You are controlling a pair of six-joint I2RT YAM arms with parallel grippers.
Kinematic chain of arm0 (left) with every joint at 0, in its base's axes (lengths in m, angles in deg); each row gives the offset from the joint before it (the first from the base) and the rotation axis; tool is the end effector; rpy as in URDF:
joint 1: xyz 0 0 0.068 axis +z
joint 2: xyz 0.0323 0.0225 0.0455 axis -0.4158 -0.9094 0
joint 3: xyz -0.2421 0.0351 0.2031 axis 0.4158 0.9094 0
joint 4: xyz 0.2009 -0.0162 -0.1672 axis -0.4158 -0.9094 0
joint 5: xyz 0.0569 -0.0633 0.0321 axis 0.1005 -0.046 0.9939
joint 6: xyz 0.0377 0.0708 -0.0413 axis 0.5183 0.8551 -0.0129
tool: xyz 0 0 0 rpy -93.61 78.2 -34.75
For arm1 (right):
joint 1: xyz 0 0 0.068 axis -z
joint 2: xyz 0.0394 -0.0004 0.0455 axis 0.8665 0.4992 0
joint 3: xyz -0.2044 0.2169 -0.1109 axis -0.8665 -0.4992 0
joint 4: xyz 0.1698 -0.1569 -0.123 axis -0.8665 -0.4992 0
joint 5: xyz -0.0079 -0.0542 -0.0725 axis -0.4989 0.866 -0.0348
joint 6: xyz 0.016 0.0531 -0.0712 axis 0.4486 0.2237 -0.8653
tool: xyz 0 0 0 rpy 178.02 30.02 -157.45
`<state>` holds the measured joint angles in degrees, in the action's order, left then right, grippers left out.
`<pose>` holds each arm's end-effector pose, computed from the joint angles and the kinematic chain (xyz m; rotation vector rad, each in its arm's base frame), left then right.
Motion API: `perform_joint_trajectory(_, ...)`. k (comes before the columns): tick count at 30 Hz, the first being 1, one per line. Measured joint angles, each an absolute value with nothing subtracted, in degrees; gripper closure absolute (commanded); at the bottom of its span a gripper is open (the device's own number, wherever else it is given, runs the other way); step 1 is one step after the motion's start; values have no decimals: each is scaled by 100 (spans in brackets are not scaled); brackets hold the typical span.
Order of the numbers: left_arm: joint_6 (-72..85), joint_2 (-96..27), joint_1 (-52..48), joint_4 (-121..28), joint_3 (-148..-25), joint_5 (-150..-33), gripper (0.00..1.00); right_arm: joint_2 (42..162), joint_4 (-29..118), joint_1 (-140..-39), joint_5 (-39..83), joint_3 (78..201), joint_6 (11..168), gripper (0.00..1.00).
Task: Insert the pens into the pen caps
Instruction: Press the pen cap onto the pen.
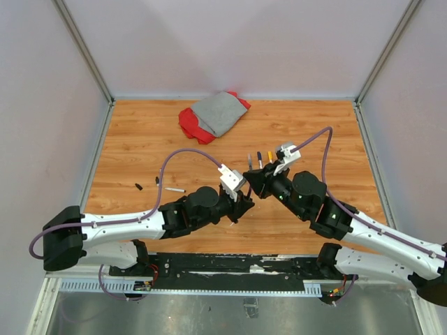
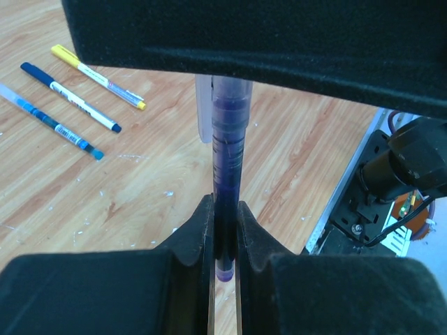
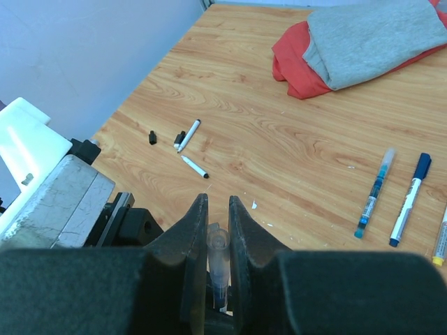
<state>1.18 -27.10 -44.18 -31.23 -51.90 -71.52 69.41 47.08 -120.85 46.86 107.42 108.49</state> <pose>0.1222 -0.2688 0.2951 0.6795 1.7508 -0.8743 0.1252 0.1761 0.3773 -0.2792 1.6778 0.9173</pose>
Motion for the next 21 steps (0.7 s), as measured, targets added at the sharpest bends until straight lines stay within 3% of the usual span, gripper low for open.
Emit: perform_joint_trajectory(21,111,-2528,-4429,-3667,-5190,-7298,99,6788,5073,-12389,5167,10277,11665,100)
